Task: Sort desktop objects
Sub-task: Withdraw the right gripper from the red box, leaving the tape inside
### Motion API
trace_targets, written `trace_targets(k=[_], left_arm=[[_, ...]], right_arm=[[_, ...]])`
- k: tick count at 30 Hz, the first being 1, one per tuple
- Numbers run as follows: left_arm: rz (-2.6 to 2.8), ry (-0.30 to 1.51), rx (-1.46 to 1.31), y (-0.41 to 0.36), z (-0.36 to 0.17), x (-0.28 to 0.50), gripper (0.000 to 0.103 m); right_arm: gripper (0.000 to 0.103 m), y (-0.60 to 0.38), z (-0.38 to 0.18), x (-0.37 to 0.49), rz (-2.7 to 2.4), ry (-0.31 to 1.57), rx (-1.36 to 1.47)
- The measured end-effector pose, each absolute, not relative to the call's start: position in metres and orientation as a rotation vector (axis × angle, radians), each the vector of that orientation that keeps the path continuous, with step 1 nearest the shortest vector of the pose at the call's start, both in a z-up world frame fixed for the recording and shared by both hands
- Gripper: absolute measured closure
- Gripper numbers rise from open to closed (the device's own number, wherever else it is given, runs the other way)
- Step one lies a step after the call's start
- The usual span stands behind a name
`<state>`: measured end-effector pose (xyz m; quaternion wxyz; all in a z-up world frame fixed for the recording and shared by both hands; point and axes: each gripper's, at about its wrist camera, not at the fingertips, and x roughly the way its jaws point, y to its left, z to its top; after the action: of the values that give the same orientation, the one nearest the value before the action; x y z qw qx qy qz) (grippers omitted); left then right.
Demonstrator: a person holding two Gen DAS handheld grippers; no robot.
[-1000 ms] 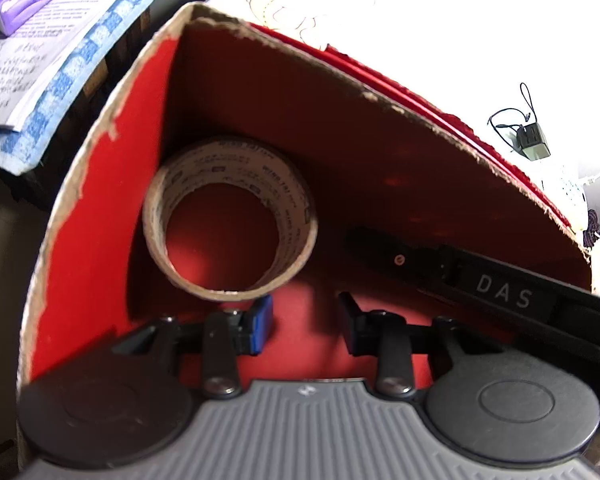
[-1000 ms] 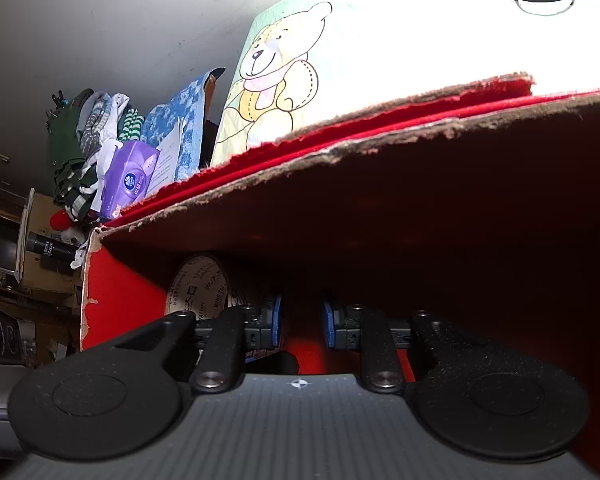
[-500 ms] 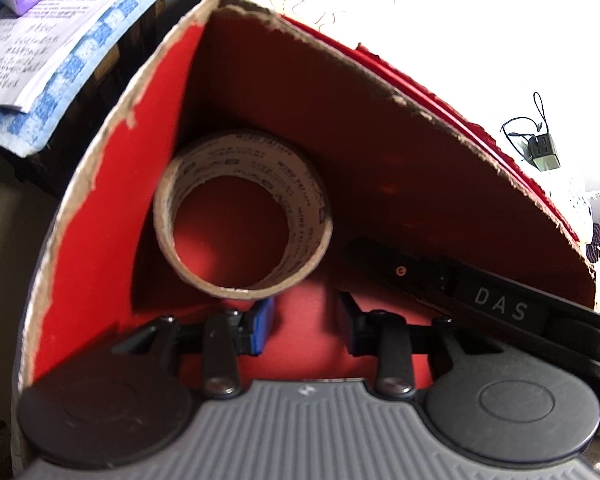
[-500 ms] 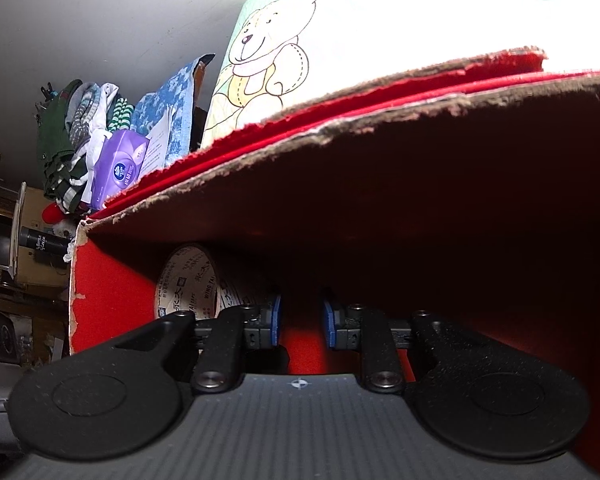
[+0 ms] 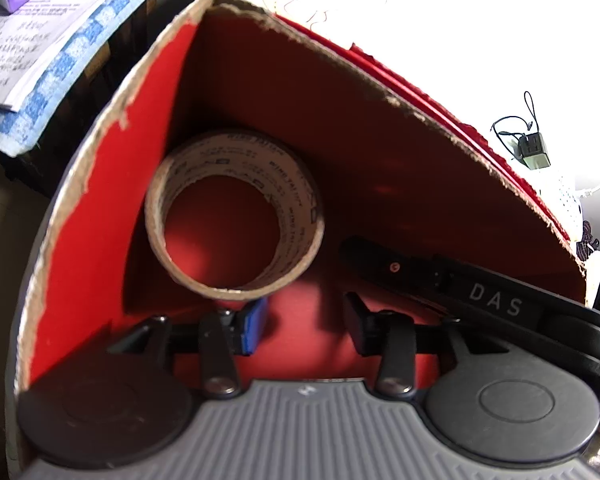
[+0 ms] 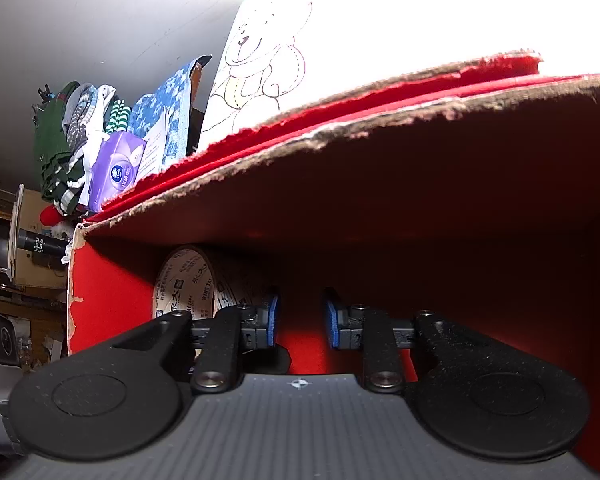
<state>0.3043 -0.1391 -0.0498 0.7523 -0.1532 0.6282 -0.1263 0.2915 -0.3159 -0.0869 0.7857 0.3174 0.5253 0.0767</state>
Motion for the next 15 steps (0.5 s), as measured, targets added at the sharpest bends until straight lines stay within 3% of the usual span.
trace_targets(k=[15], left_arm=[[-0.285, 1.372, -0.335, -0.1459, -0.0487, 0.3070, 0.054]], right_arm=[[0.076, -0.3226, -0.0853, 0.2860, 0.164, 1.127, 0.684]])
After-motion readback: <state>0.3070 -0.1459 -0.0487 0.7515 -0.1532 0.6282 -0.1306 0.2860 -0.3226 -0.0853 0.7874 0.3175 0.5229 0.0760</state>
